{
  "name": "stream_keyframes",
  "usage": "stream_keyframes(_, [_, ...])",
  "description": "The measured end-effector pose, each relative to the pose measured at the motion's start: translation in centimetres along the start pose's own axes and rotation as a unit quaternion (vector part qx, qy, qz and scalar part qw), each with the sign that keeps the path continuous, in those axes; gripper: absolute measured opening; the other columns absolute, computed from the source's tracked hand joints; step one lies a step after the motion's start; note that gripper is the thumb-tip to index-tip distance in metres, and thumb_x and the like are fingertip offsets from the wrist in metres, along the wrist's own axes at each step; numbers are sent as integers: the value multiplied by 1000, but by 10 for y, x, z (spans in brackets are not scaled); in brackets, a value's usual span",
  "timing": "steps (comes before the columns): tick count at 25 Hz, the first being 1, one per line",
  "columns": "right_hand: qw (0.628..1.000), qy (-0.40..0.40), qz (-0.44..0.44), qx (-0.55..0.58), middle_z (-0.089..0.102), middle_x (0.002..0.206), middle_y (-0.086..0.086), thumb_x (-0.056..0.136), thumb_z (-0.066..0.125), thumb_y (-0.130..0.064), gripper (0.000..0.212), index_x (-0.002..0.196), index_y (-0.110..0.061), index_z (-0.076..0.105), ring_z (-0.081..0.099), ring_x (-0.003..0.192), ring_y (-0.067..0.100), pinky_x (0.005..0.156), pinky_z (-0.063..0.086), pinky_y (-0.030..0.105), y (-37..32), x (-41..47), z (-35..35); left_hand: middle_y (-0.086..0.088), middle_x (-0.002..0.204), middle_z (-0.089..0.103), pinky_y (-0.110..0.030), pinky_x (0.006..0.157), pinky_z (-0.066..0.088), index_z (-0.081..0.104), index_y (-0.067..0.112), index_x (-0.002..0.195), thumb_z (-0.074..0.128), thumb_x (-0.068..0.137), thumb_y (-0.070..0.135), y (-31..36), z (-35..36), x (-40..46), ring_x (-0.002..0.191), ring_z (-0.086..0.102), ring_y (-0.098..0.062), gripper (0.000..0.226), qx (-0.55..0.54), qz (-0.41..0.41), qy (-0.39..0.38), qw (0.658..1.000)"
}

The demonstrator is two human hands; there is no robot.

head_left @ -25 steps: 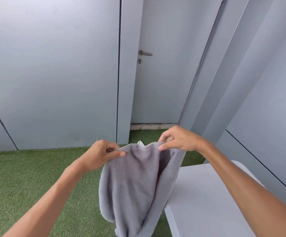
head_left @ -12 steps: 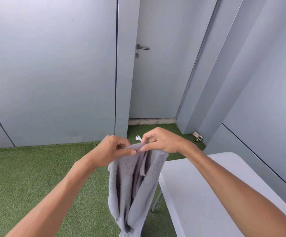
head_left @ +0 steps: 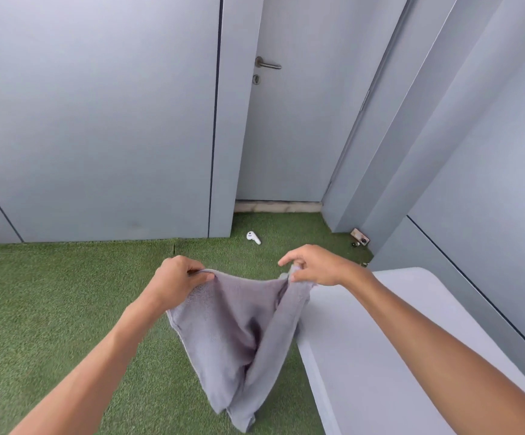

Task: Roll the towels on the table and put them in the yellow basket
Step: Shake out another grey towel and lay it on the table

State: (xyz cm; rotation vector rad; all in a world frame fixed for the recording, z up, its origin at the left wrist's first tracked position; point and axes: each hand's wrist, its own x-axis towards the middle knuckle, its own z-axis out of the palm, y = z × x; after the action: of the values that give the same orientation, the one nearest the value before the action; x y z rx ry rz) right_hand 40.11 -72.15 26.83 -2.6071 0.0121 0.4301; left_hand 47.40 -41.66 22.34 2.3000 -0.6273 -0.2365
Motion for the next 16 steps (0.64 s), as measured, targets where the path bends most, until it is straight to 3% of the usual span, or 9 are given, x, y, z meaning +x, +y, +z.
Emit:
stream_keyframes(2, [997,-34,29,-63,62,88,-2,84,68,-15,54,135,-21,51,60,83,11,74,45,27,16,15,21,3,49,47,-28,45,27,56,13,60,64,89,35,-7,27,-2,46,34,-15,37,11,-72,30,997])
stream_keyframes(4, [987,-20,67,-144,64,116,3,85,68,-15,52,134,-19,52,60,109,22,88,45,34,31,24,35,2,50,47,-27,46,28,50,12,57,62,92,29,-18,51,-4,46,36,-17,41,8,-137,39,990])
stream_keyframes(5, [980,-6,90,-175,64,119,4,85,68,-14,45,128,-18,58,59,112,25,88,46,35,40,29,40,1,50,48,-28,47,29,48,13,55,61,93,27,-24,62,-2,47,37,-19,42,5,-161,41,986])
stream_keyframes(8, [974,53,167,-145,72,94,13,79,63,-1,19,94,-9,71,70,87,28,73,56,36,81,58,46,-1,50,49,-30,49,29,49,15,54,59,93,28,-31,92,15,49,39,-22,43,-23,-210,49,976])
stream_keyframes(11, [969,112,221,-2,70,75,23,74,57,12,11,82,9,64,70,56,22,59,59,45,130,100,37,-3,49,48,-28,46,27,51,7,57,58,94,29,-24,127,50,48,37,-23,43,-55,-247,60,966])
stream_keyframes(16, [924,272,236,130,72,82,9,83,59,6,19,75,-7,70,70,75,19,75,58,33,226,157,-35,-5,51,47,-27,46,25,53,2,65,55,94,33,6,179,137,49,33,-20,43,-119,-283,128,943])
